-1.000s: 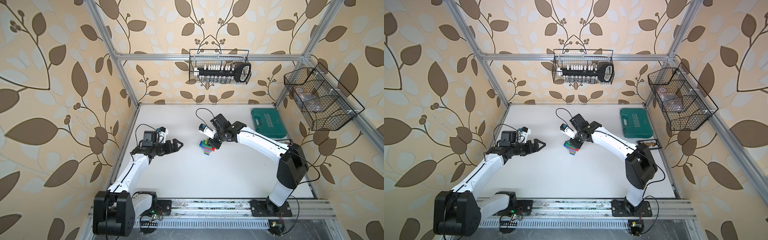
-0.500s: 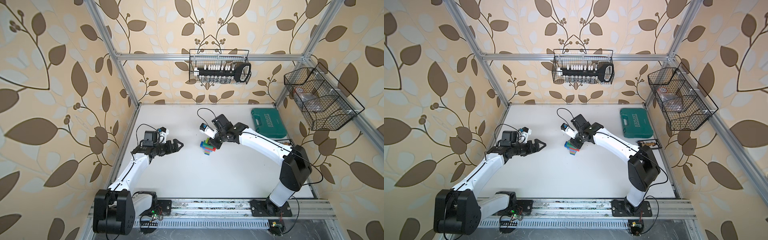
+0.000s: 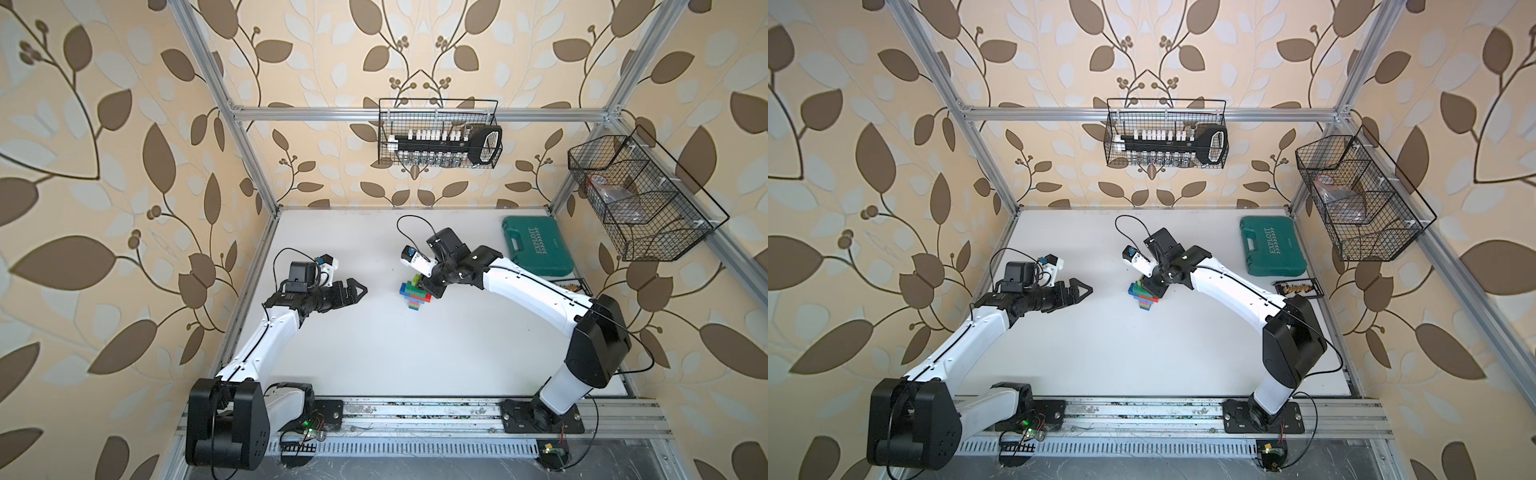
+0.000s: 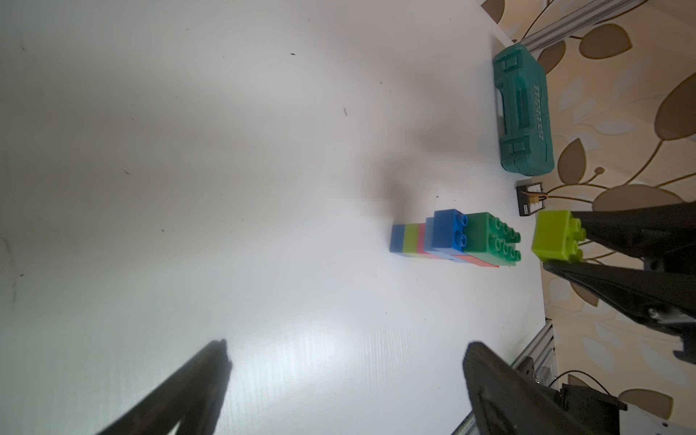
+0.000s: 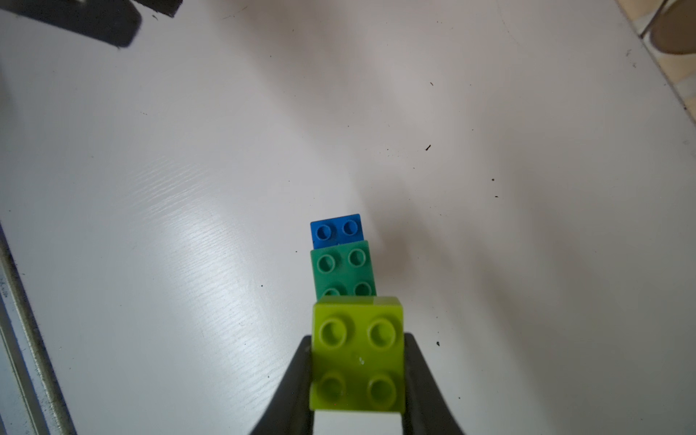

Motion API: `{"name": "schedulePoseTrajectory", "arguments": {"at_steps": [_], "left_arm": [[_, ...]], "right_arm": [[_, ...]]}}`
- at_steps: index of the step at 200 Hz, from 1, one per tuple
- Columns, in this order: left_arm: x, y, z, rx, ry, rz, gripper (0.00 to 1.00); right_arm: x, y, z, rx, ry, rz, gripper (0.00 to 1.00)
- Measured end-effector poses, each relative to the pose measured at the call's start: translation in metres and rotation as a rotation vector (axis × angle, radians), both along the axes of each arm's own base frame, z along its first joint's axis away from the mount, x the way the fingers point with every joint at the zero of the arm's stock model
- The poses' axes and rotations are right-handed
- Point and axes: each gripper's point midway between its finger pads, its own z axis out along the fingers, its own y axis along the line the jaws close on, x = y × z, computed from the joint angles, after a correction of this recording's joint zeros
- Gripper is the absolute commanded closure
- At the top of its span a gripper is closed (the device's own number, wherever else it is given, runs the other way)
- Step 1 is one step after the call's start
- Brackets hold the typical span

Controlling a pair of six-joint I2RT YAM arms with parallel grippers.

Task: Assemble a spoon with lego
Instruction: Assemble the lego brick with the lego brick.

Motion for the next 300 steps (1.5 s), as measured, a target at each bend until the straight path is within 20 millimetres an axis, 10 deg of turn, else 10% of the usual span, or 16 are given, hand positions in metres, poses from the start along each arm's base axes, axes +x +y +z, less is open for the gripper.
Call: {"name": "schedulePoseTrajectory", "arguments": {"at_steps": [300], "left_arm": [[-0.001,-0.001,-0.004,0.012,0.006,-0.017,0.01]], "right_arm": [[0.008,0.014,-0.024,0.018,0.016,0.053,1.0]]}}
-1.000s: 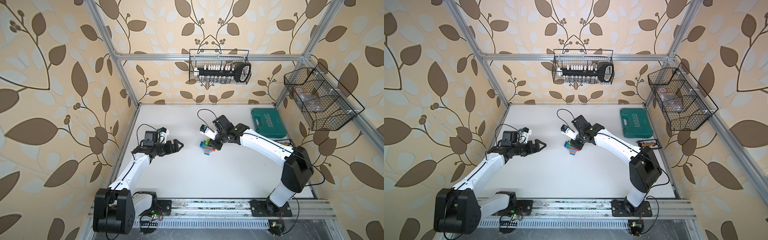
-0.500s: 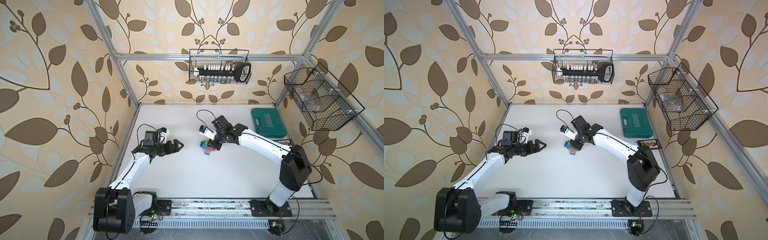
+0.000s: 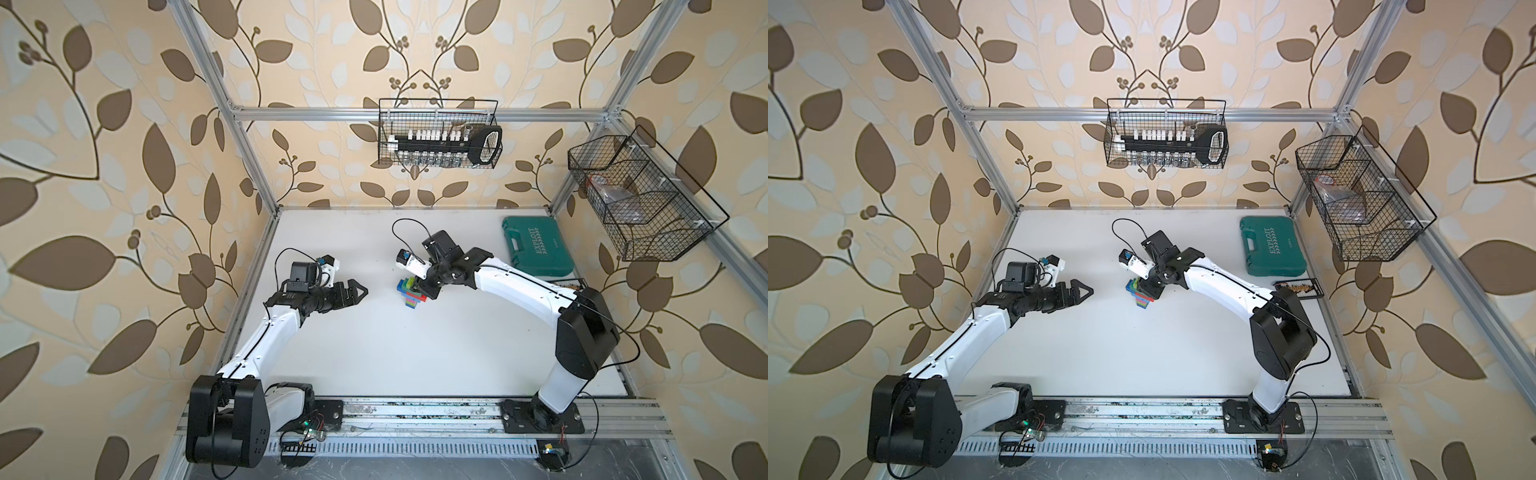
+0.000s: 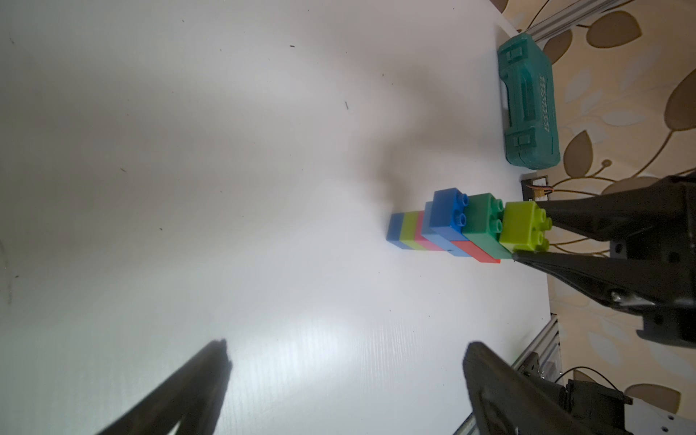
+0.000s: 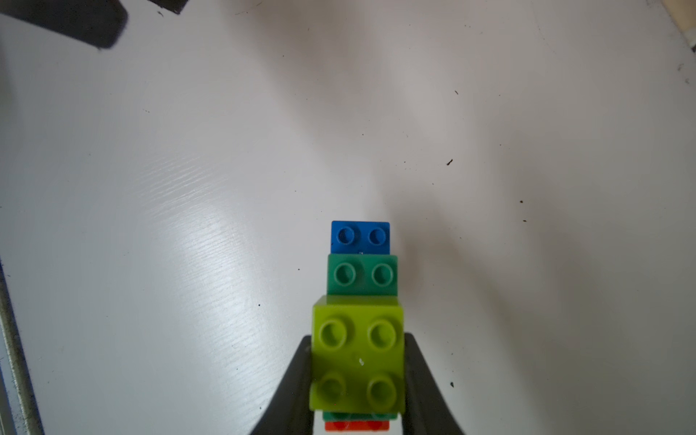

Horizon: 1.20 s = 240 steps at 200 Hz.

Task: Assemble a spoon with lego
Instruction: Assemble the lego brick with the lego brick.

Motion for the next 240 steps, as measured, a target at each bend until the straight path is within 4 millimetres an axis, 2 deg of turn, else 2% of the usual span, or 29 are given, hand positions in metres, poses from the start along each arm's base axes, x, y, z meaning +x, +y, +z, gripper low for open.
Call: {"name": "schedulePoseTrajectory", "arguments": {"at_steps": [51,101,153,186,214,240], "left_arm": [[0.0,0.0,0.0,0.001,0.003,0.0,0.01],[-0.001,0.001,-0.002,0.005,0.009,0.002,0.01],[-0.003,0.001,-0.003,0.006,0.017,0.002,0.01],[-0.003,0.001,-0.003,0.006,0.017,0.002,0.01],[-0.003,0.001,-0.003,0.006,0.017,0.002,0.01],[-0.003,0.0,-0.003,0.006,0.017,-0.001,0.01]], "right_arm": [[0.004,0.0,-0.002,0.028,-0.006,-0.011,1.0],[0.017,0.007,-0.003,0.052,-0.017,-0.044,1.0],[0.031,0.005,-0.005,0.098,0.056,-0.088,1.0],[0.025,0.009,-0.007,0.113,0.077,-0.088,1.0],[0.012,0.017,-0.008,0.102,0.064,-0.073,1.0],[0.012,0.021,-0.007,0.094,0.063,-0.075,1.0]]}}
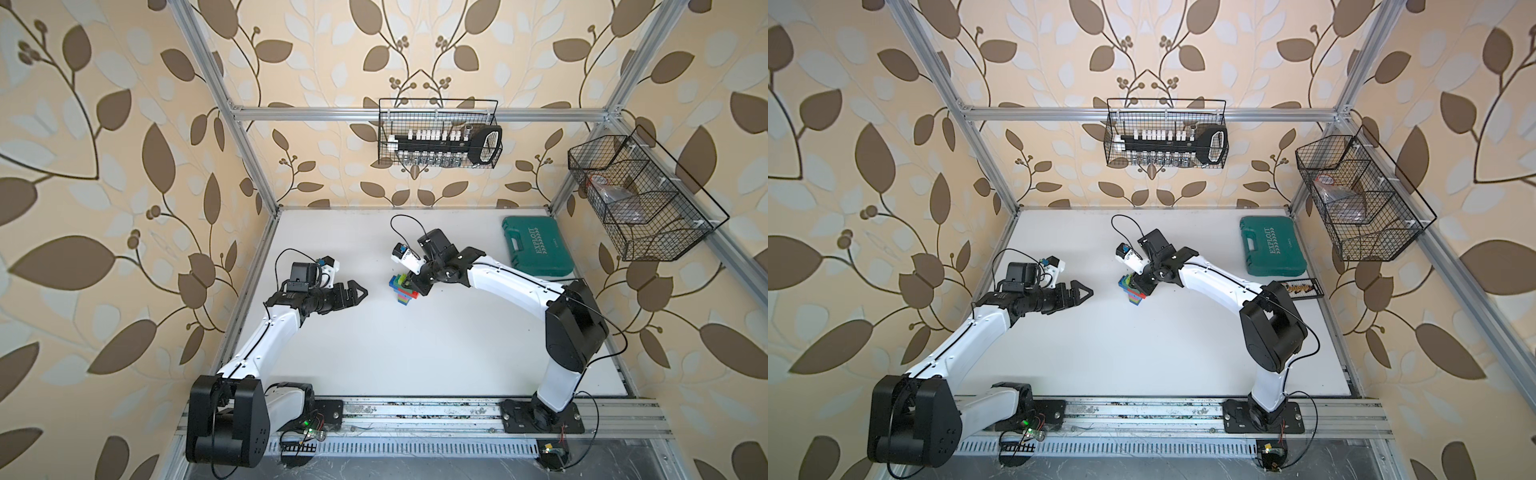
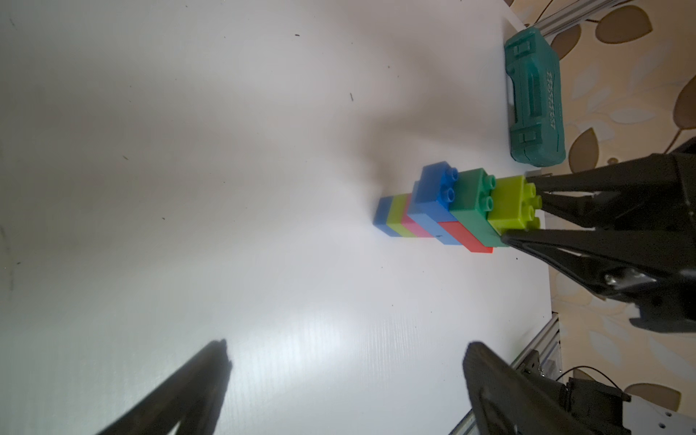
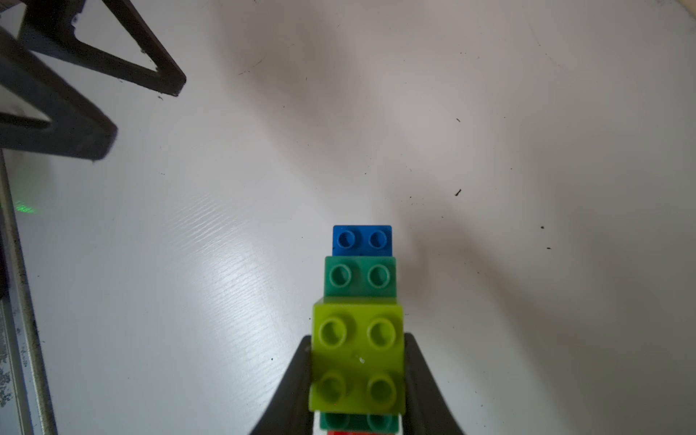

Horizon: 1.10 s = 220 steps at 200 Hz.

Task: Assemble a spoon with lego
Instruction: Assemble the lego brick with the lego brick, then adjust the lego brick at the center of the board.

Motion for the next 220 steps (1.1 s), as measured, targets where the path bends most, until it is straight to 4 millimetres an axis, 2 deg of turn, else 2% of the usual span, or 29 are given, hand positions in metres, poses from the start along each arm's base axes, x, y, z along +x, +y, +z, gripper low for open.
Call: {"name": "schedulePoseTrajectory", "arguments": {"at_steps": [9,16,21,26,38,49,80,99,129,159,180,220], "left_arm": [[0.0,-0.001,0.0,0.0,0.0,-0.002,0.01],[0.0,-0.001,0.0,0.0,-0.001,-0.002,0.01],[0.0,-0.001,0.0,0.0,-0.001,-0.002,0.01],[0.0,-0.001,0.0,0.0,-0.002,-0.003,0.01],[0.0,-0.001,0.0,0.0,-0.002,-0.003,0.01],[0.0,-0.001,0.0,0.0,-0.002,-0.002,0.01],[-0.001,-0.001,0.001,0.0,-0.004,-0.002,0.01],[-0.001,-0.001,0.002,0.0,-0.008,-0.002,0.01],[-0.001,-0.001,0.003,0.0,-0.009,-0.002,0.01],[-0.001,-0.001,0.002,0.0,-0.007,-0.003,0.01],[-0.002,-0.001,0.002,0.001,-0.006,-0.003,0.01],[-0.003,0.0,0.001,0.003,0.001,-0.004,0.01]], "right_arm": [[0.0,-0.001,0.001,-0.002,0.0,-0.006,1.0],[0.0,-0.002,0.002,-0.005,-0.001,-0.011,0.96],[0.0,-0.003,0.002,-0.01,0.001,-0.013,0.9],[-0.001,-0.003,0.002,-0.015,0.004,-0.015,0.79],[-0.001,-0.007,0.003,-0.034,0.012,-0.024,0.63],[-0.004,-0.012,0.002,-0.06,0.027,-0.038,0.58],[-0.018,-0.032,-0.022,-0.176,0.109,-0.053,0.52],[-0.022,-0.039,-0.028,-0.205,0.135,-0.06,0.52],[-0.016,-0.049,-0.029,-0.201,0.159,-0.097,0.52],[0.004,-0.058,-0.019,-0.173,0.166,-0.144,0.51],[0.016,-0.056,-0.013,-0.153,0.153,-0.154,0.48],[0.013,-0.051,-0.014,-0.144,0.167,-0.135,0.42]]}}
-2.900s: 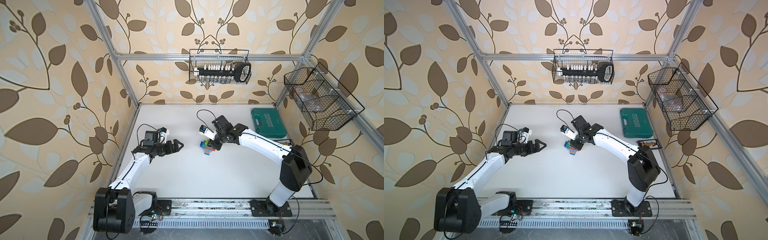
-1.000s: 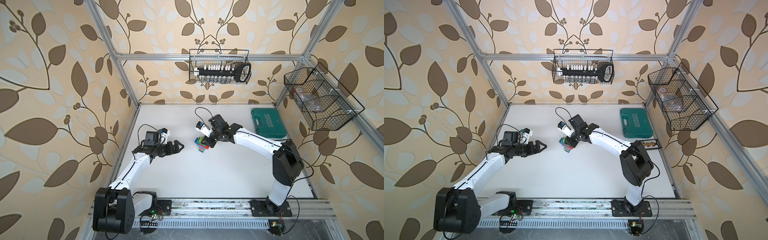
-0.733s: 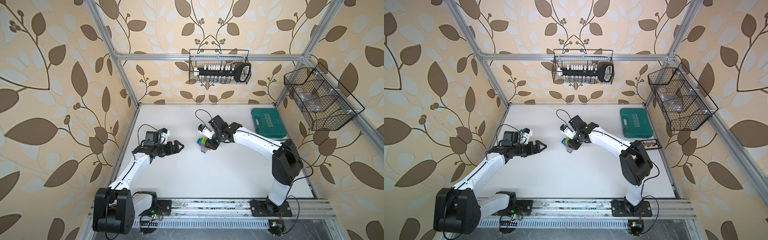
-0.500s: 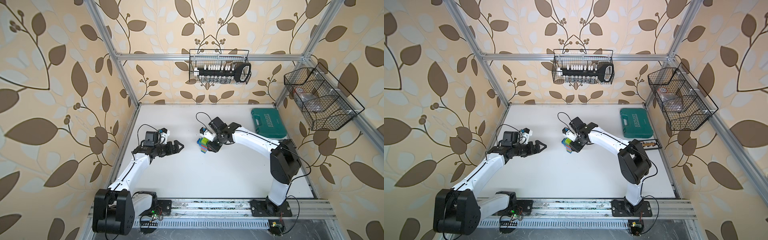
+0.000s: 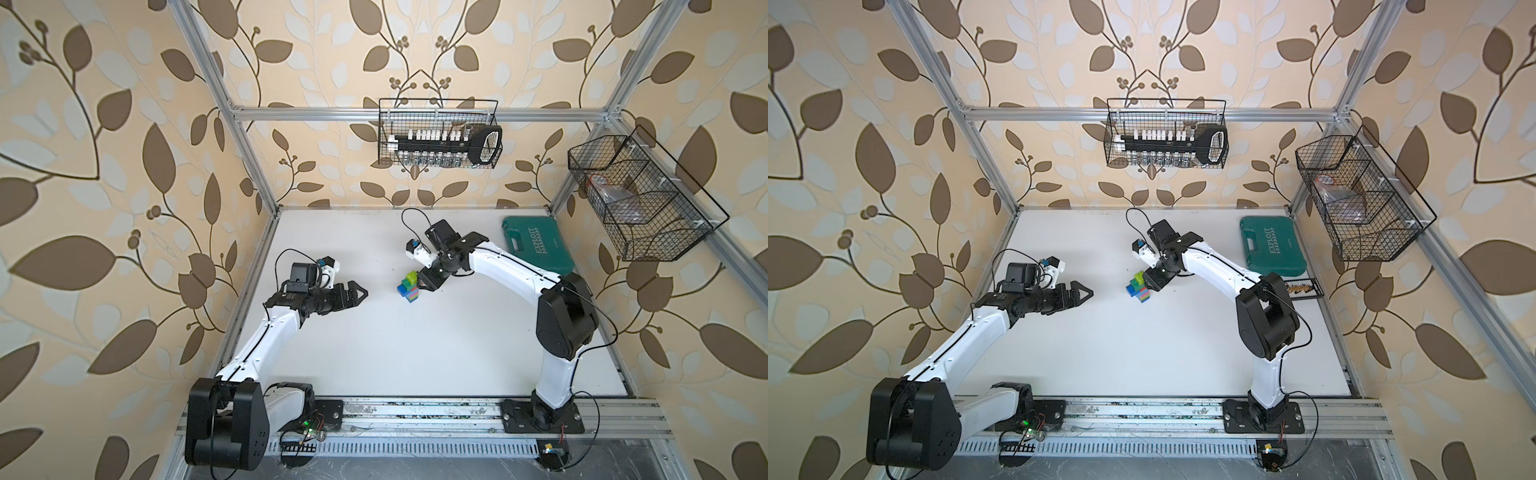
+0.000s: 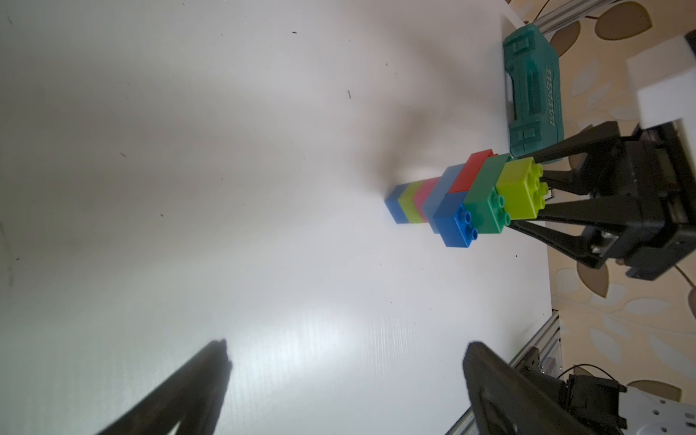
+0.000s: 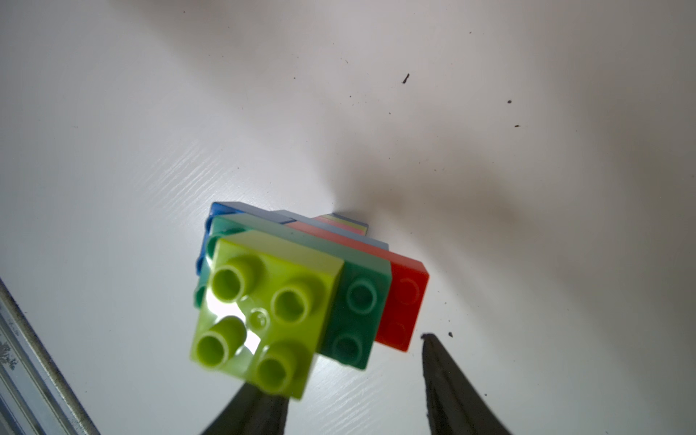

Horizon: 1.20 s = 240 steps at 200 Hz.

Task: Assemble a spoon with lego
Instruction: Adjust the lego brick at the center of the board.

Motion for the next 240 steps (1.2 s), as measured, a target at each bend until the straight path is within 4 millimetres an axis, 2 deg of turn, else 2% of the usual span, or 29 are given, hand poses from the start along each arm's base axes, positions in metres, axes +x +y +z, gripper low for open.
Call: {"name": "schedulePoseTrajectory", "arguments": {"at_steps": [26,59,124,160,172,173,175,188,202,215,218,222,225,232,240], "left_arm": [[-0.001,0.0,-0.001,0.001,0.006,0.0,0.01],[0.0,0.0,0.0,0.001,0.003,0.0,0.01],[0.002,0.001,0.003,0.007,-0.005,0.001,0.01],[0.006,0.003,0.004,0.028,-0.013,0.008,0.01],[0.009,0.007,0.003,0.047,-0.019,0.021,0.01],[0.009,0.007,0.003,0.048,-0.019,0.022,0.01],[0.009,0.008,0.003,0.05,-0.02,0.024,0.01],[0.016,0.017,0.002,0.088,-0.046,0.06,0.01],[0.029,0.033,0.007,0.138,-0.142,0.119,0.01],[0.038,0.06,0.011,0.218,-0.255,0.197,0.01],[0.04,0.066,0.012,0.236,-0.276,0.214,0.01],[0.042,0.076,0.013,0.265,-0.307,0.241,0.01],[0.044,0.082,0.013,0.283,-0.324,0.26,0.01],[0.047,0.097,0.014,0.32,-0.357,0.304,0.01],[0.051,0.114,0.011,0.357,-0.376,0.354,0.01]], "right_arm": [[-0.001,0.001,0.0,0.001,-0.002,0.006,0.35],[0.001,0.002,0.001,-0.002,-0.006,0.003,0.35],[0.051,0.034,0.013,0.045,-0.076,-0.001,0.35],[0.057,0.038,0.014,0.054,-0.078,-0.011,0.33],[0.057,0.033,0.019,0.061,-0.103,-0.041,0.23],[0.057,0.033,0.019,0.061,-0.105,-0.041,0.13],[0.056,0.031,0.019,0.06,-0.11,-0.041,0.05],[0.047,0.009,0.027,0.071,-0.156,-0.112,0.02],[0.035,-0.037,0.042,0.098,-0.235,-0.241,0.02],[0.03,-0.105,0.059,0.137,-0.362,-0.426,0.02],[0.029,-0.128,0.063,0.136,-0.403,-0.488,0.02],[0.028,-0.147,0.065,0.142,-0.442,-0.541,0.02],[0.026,-0.17,0.067,0.13,-0.486,-0.607,0.02],[0.02,-0.206,0.067,0.116,-0.565,-0.705,0.02],[0.01,-0.234,0.058,0.091,-0.633,-0.785,0.02]]}}
